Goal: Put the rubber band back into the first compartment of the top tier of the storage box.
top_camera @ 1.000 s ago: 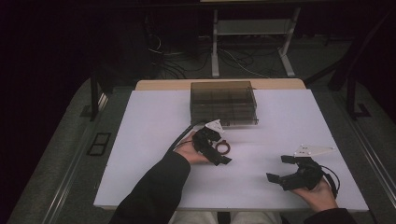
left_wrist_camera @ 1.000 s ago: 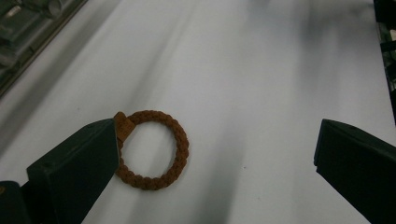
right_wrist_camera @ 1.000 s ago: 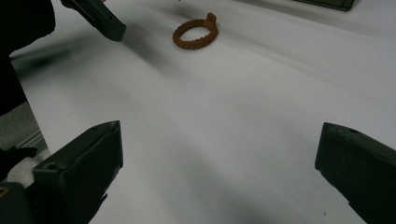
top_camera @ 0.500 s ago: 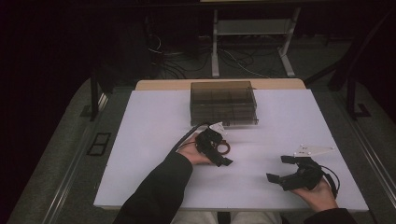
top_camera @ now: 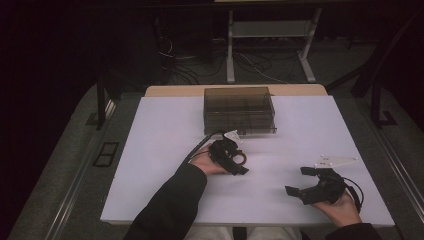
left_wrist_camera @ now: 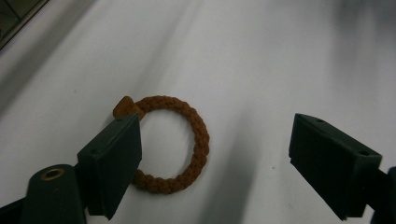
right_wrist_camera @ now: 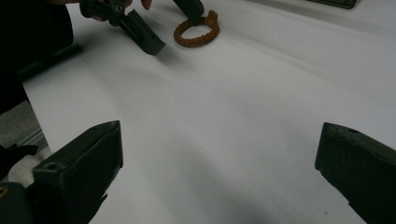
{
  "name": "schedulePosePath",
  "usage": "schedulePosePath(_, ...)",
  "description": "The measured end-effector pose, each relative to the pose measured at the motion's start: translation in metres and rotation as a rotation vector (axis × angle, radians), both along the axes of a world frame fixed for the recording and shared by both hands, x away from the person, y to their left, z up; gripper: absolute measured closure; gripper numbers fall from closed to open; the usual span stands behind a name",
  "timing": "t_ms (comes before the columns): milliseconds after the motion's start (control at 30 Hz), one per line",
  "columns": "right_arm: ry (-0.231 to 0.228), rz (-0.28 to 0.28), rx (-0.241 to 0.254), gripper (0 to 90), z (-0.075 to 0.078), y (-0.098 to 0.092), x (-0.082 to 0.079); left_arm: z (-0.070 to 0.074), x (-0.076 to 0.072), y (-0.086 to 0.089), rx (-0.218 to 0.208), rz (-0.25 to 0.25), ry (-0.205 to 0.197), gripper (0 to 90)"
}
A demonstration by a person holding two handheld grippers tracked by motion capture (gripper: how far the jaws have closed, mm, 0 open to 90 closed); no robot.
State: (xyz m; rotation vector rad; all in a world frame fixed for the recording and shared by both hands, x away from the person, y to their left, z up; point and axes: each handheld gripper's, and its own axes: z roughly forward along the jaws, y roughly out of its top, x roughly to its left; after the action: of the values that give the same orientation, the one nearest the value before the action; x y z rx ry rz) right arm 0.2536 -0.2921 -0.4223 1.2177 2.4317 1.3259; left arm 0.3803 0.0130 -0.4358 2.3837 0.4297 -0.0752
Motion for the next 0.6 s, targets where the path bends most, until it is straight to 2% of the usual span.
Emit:
schedulePosePath(67,0.002,0.000,-0.001,0.2,-0.0001,0.0002,0.0000,-0.0004,0.0014,-0.0002,-0.008,0.002,0.006,22.4)
schedulePosePath(367,0.002,0.001,-0.001,0.2,-0.0002,0.0002,0.0000,-0.0009,0.0025,-0.0003,-0.011,-0.002,0.021,33.1)
schedulePosePath(600,0.002,0.000,-0.005,0.2,-0.0005,0.0002,0.0002,-0.0018,0.0019,-0.0011,0.010,-0.026,0.013,44.2)
